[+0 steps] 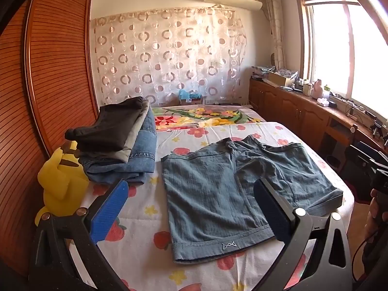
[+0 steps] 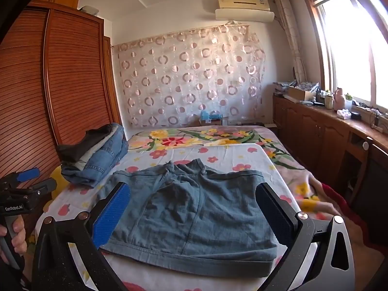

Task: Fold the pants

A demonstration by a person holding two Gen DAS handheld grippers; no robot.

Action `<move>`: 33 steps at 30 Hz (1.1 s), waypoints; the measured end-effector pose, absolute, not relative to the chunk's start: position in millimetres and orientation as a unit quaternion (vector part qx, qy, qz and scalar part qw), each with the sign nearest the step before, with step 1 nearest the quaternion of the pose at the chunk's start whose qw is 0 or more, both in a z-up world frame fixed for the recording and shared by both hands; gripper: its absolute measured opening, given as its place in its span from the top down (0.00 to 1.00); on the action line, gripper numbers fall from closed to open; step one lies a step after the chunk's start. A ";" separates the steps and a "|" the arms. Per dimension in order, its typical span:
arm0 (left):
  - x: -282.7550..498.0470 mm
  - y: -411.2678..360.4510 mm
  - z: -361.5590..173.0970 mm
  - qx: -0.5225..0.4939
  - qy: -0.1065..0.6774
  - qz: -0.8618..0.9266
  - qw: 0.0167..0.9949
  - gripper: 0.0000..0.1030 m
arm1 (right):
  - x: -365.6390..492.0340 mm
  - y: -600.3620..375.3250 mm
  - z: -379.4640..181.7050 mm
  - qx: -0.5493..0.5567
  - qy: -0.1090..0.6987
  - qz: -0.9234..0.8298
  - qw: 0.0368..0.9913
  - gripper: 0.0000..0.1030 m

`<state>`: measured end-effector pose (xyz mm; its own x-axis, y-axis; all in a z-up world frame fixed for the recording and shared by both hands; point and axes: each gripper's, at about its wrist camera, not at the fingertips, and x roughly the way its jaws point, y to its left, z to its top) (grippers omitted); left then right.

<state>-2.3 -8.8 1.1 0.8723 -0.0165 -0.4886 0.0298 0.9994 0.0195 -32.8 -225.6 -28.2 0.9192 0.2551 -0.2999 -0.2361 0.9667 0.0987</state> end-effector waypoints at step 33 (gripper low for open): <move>-1.6 -3.5 2.9 0.003 0.252 -0.019 0.967 0.00 | -37.3 -222.2 -25.9 0.029 0.157 0.123 0.980 0.00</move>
<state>-1.6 -3.5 2.9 0.8720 -0.0349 -0.4883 0.0378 0.9993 -0.0039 -37.3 -222.2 -25.9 0.9207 0.2494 -0.3002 -0.2311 0.9682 0.0955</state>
